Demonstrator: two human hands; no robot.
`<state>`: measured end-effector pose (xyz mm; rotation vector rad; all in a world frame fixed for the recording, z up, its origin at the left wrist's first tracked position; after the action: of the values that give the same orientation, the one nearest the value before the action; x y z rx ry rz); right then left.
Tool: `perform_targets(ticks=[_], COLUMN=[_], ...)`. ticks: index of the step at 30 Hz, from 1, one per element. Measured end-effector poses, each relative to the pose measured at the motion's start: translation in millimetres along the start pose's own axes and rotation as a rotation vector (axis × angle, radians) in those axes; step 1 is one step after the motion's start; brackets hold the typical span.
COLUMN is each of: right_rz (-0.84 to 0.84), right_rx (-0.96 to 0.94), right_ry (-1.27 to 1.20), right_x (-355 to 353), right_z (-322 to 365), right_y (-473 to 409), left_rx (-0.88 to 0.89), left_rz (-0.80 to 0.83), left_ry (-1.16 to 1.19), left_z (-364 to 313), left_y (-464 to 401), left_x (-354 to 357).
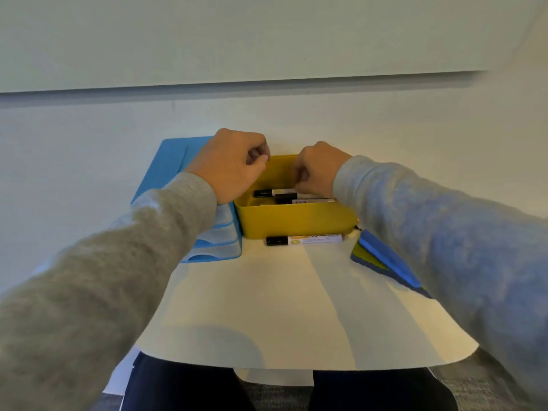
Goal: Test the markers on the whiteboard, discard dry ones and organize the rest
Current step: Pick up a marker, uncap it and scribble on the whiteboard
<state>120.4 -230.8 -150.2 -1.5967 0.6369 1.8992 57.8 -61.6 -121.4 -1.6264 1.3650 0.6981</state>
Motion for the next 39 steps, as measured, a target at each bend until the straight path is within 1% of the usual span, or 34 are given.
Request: perform_targets(ticks=[3,6,17,21,24,28,30,35,37,39], right_rz=[0.216,0.330,0.365,0.407,0.381,0.287,0.212,-0.040,-0.098,-0.113], right_rx=[0.014,0.016,0.045,0.020,-0.012,-0.075,-0.084,-0.163,-0.184,-0.204], right_ry=[0.130,0.168,0.154,0.159,0.157,0.111,0.071,0.020,0.019,0.033], right_x=[12.1,28.4,38.9,44.0,39.2,24.5,15.5,-1.9,-5.1,-9.4], right_z=[-6.6,-15.3,-22.5,-21.5,-20.8,-17.6,-14.5,-5.4,-4.8,-4.3], right_y=[-14.1,-20.5,-30.6,-29.3,-26.1,-21.0,-17.6,-9.5,-4.1,1.9], left_rx=[-0.014,-0.011,-0.012,-0.011,-0.016,-0.017,-0.015,-0.016,-0.014,-0.006], left_rz=[-0.009,-0.009,-0.006,0.006,0.003,-0.002,-0.005,-0.050,-0.054,-0.052], left_ry=[0.007,-0.004,-0.024,-0.034,-0.031,-0.013,-0.003,0.091,0.095,0.087], left_z=[1.9,-0.5,2.7,2.0,1.8,3.1,3.9,4.7,4.1,3.8], left_y=[0.6,1.3,-1.0,-0.6,-0.8,-2.3,-3.0,-2.1,-1.8,-1.6], left_x=[-0.8,-0.8,-0.4,0.3,-0.2,0.1,0.2,-4.1,-4.0,-3.5])
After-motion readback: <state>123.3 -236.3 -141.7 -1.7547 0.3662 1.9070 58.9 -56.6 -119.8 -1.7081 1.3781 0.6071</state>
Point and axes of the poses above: each hand's wrist, its own y-axis away from the middle knuckle, its own x-axis out of the palm, z = x × y, the point moved 3 cm from there along -y, towards the middle knuckle, and after that the axes turned 13 degrees about -x, right-handed, at the moved point
